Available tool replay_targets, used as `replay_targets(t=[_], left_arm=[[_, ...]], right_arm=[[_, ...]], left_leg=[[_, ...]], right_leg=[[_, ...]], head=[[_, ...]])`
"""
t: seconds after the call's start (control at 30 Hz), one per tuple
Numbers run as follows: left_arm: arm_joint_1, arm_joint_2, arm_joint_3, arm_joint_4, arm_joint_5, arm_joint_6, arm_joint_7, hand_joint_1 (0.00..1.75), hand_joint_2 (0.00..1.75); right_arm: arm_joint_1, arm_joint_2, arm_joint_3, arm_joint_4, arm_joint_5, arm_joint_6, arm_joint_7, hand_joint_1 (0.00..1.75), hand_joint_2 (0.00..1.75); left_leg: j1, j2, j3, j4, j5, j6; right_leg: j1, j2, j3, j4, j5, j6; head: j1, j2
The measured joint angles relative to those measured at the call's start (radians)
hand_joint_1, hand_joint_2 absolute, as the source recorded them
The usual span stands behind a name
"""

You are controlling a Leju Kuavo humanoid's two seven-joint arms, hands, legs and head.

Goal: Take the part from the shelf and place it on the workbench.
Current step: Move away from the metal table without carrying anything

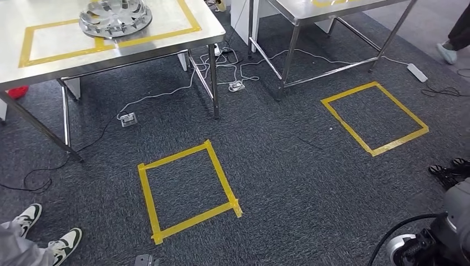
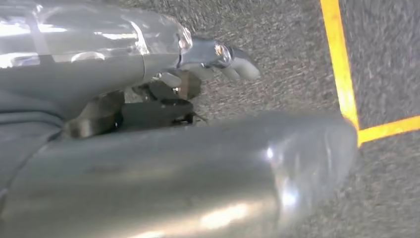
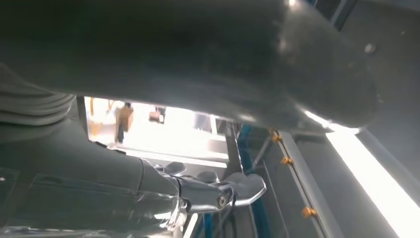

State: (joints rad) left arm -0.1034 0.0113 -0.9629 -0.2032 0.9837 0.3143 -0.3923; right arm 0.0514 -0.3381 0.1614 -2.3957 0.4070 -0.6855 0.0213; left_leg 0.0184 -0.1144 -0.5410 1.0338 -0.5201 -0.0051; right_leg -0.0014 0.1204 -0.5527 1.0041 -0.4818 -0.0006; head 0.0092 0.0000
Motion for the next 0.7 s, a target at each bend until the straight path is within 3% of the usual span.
replay_targets(t=[0.07,0.1,0.17,0.23,0.27,0.3,0.33,0.37,0.43,0.5,0.57,0.63,0.7], left_arm=[[0.0,0.0,0.0,0.0,0.004,0.002,-0.002,0.0,0.0],[-0.001,0.0,0.0,0.0,0.005,0.006,-0.003,0.0,0.0],[-0.002,0.0,-0.001,0.0,-0.004,0.016,0.003,0.0,0.0],[-0.001,0.0,-0.007,0.001,-0.034,0.027,0.02,0.0,0.0],[-0.001,0.001,-0.013,0.002,-0.051,0.031,0.031,0.0,0.0],[-0.001,0.002,-0.018,0.003,-0.064,0.034,0.04,0.0,0.0],[-0.002,0.002,-0.024,0.004,-0.073,0.035,0.047,0.0,0.0],[-0.003,0.001,-0.03,0.005,-0.079,0.035,0.051,0.0,0.0],[-0.006,-0.001,-0.039,0.005,-0.085,0.035,0.053,0.0,0.0],[-0.008,-0.003,-0.047,0.005,-0.087,0.035,0.053,0.0,0.0],[-0.009,-0.003,-0.055,0.005,-0.088,0.035,0.051,0.0,0.0],[-0.01,-0.004,-0.062,0.005,-0.089,0.034,0.045,0.0,0.0],[-0.01,-0.003,-0.068,0.005,-0.089,0.035,0.036,0.0,0.0]], right_arm=[[-0.006,-0.001,0.0,0.0,0.041,0.0,0.004,0.0,0.0],[-0.009,-0.002,0.0,0.0,0.071,0.0,0.005,0.0,0.0],[-0.027,-0.001,0.002,0.0,0.135,0.0,0.007,0.0,0.0],[-0.05,0.0,0.004,0.0,0.175,0.0,0.008,0.0,0.0],[-0.059,0.0,0.004,0.0,0.184,0.0,0.01,0.0,0.0],[-0.067,0.001,0.005,0.0,0.188,0.0,0.013,0.0,0.0],[-0.073,0.001,0.005,0.0,0.19,0.0,0.015,0.0,0.0],[-0.079,0.001,0.005,0.0,0.19,0.0,0.017,0.0,0.0],[-0.087,0.002,0.003,0.0,0.188,0.0,0.014,0.0,0.0],[-0.092,0.003,0.001,0.0,0.185,0.0,0.009,0.0,0.0],[-0.094,0.004,0.0,0.0,0.183,0.0,0.006,0.0,0.0],[-0.096,0.004,0.0,0.0,0.179,0.0,0.003,0.0,0.0],[-0.1,0.005,0.0,0.0,0.171,0.0,0.002,0.0,0.0]], left_leg=[[0.0,0.025,0.004,-0.01,-0.001,0.005],[0.002,0.041,0.005,-0.014,0.001,0.01],[0.006,0.077,0.008,-0.022,0.004,0.018],[0.002,0.116,0.008,-0.023,0.002,0.022],[0.001,0.134,0.008,-0.023,0.001,0.022],[0.0,0.15,0.008,-0.022,-0.001,0.022],[-0.001,0.164,0.009,-0.022,-0.002,0.021],[-0.001,0.176,0.011,-0.022,-0.004,0.018],[-0.003,0.194,0.017,-0.022,-0.008,0.013],[-0.006,0.205,0.02,-0.022,-0.01,0.005],[-0.008,0.219,0.025,-0.025,-0.012,-0.005],[-0.005,0.184,0.024,-0.011,-0.03,-0.016],[-0.002,0.123,-0.014,0.075,-0.084,-0.021]], right_leg=[[-0.005,0.031,-0.012,0.001,0.005,0.015],[-0.005,0.028,-0.017,0.006,0.002,0.021],[-0.002,-0.028,-0.047,0.067,-0.038,0.03],[-0.002,-0.097,-0.108,0.198,-0.106,0.04],[-0.005,-0.111,-0.135,0.257,-0.127,0.044],[-0.007,-0.117,-0.146,0.285,-0.13,0.046],[-0.008,-0.12,-0.138,0.273,-0.114,0.046],[-0.008,-0.127,-0.109,0.22,-0.081,0.044],[-0.001,-0.162,-0.031,0.073,-0.022,0.033],[0.008,-0.186,0.004,-0.002,-0.007,0.019],[0.011,-0.173,0.002,-0.008,-0.009,0.008],[0.006,-0.156,0.009,-0.018,-0.002,-0.004],[0.002,-0.137,0.015,-0.026,0.005,-0.014]], head=[[0.0,0.0],[0.001,0.0],[0.011,0.0],[0.023,0.0],[0.026,0.0],[0.028,0.0],[0.029,0.0],[0.031,0.0],[0.036,0.0],[0.038,0.0],[0.038,0.0],[0.036,0.0],[0.025,0.0]])
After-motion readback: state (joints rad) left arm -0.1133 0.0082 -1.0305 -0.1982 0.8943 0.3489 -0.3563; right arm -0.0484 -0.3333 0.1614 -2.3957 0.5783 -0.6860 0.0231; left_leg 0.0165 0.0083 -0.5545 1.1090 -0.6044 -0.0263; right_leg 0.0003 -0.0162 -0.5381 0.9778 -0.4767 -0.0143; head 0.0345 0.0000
